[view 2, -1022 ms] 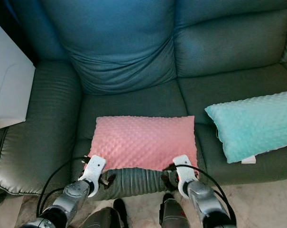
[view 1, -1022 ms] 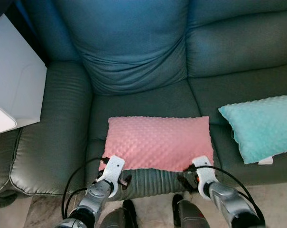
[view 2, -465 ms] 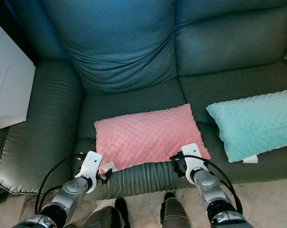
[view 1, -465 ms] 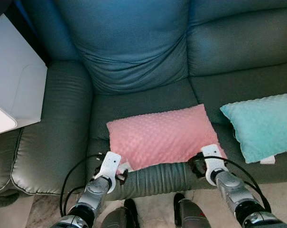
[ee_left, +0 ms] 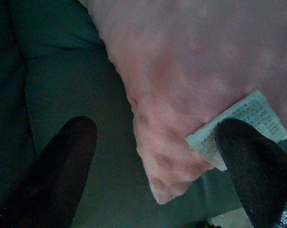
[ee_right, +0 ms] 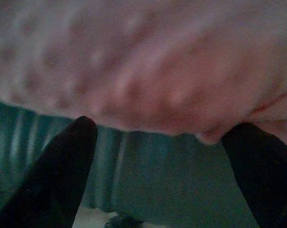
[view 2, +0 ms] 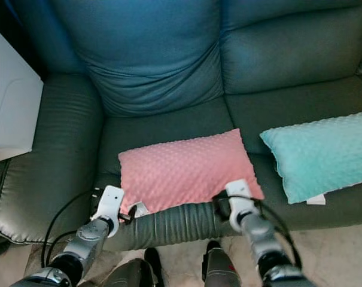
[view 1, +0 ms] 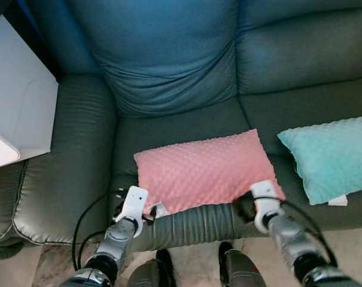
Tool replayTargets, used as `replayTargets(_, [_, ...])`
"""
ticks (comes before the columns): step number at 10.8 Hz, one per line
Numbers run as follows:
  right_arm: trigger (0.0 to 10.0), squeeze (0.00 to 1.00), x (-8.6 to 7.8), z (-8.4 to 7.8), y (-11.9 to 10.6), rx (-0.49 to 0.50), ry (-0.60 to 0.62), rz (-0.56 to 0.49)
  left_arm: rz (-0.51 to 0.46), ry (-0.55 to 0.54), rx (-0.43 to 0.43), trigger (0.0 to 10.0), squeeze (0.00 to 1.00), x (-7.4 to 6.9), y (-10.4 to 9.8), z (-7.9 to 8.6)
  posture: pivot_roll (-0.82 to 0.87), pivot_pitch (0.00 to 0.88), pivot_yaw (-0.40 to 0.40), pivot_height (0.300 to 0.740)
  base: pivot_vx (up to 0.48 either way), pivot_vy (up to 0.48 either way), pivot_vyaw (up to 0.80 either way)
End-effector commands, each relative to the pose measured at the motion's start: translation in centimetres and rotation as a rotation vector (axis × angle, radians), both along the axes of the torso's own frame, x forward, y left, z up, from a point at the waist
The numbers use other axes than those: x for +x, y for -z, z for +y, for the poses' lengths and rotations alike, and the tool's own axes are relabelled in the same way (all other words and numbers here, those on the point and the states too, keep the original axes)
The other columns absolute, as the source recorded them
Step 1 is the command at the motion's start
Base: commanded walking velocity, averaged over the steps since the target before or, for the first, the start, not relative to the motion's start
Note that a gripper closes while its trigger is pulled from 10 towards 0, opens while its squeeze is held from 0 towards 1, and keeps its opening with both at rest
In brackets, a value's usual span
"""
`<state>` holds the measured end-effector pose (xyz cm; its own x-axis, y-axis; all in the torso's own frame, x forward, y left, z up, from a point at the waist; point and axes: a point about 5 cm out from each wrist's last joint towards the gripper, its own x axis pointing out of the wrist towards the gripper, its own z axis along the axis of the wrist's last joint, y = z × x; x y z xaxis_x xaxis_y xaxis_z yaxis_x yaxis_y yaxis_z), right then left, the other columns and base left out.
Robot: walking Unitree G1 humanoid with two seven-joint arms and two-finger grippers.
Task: Move the pillow to the sofa
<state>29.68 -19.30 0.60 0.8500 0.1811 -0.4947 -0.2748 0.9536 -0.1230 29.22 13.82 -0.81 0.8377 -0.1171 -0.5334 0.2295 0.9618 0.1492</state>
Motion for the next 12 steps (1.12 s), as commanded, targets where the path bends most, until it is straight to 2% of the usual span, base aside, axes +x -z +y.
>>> replayTargets(1, [10.0, 0.00, -0.8, 0.6, 0.7, 0.034, -0.020, 0.012, 0.033, -0.028, 0.016, 10.0, 0.00, -0.7, 0.8, 1.0, -0.20, 0.334, 0.153, 0.740, 0.000, 0.000, 0.00])
replayTargets(3, [10.0, 0.00, -1.1, 1.2, 0.3, 0.080, -0.052, -0.040, -0.015, -0.031, -0.021, 10.0, 0.00, 0.0, -0.1, 1.0, -0.23, 0.311, 0.143, 0.740, 0.000, 0.000, 0.00])
replayTargets(5, [10.0, 0.00, -1.5, 1.6, -1.5, 0.136, -0.037, -0.143, -0.072, -0.020, -0.068, 10.0, 0.00, 0.2, -0.9, 1.7, -0.25, 0.274, 0.139, 0.740, 0.000, 0.000, 0.00])
replayTargets(6, [10.0, 0.00, -1.7, 1.8, -2.1, 0.152, -0.033, -0.158, -0.095, -0.014, -0.081, 10.0, 0.00, -0.1, -1.2, 2.2, -0.25, 0.259, 0.138, 0.740, 0.000, 0.000, 0.00])
replayTargets(7, [10.0, 0.00, -2.2, 2.3, -2.9, 0.167, -0.038, -0.177, -0.124, 0.007, -0.097, 10.0, 0.00, -1.0, -1.5, 2.8, -0.26, 0.236, 0.134, 0.740, 0.000, 0.000, 0.00])
replayTargets(10, [10.0, 0.00, -3.3, 3.1, -4.1, 0.186, -0.075, -0.162, -0.162, 0.027, -0.121, 10.0, 0.00, -2.3, -2.8, 3.3, -0.26, 0.194, 0.123, 0.740, 0.000, 0.000, 0.00])
replayTargets(11, [10.0, 0.00, -3.8, 3.1, -6.0, 0.137, -0.130, -0.256, -0.258, -0.015, -0.142, 10.0, 0.00, -3.0, -5.5, 4.1, -0.27, 0.154, 0.113, 0.740, 0.000, 0.000, 0.00])
replayTargets(12, [10.0, 0.00, -3.5, 3.3, -7.4, 0.111, -0.139, -0.343, -0.364, -0.065, -0.152, 10.0, 0.00, -3.2, -7.6, 4.3, -0.26, 0.135, 0.111, 0.740, 0.000, 0.000, 0.00])
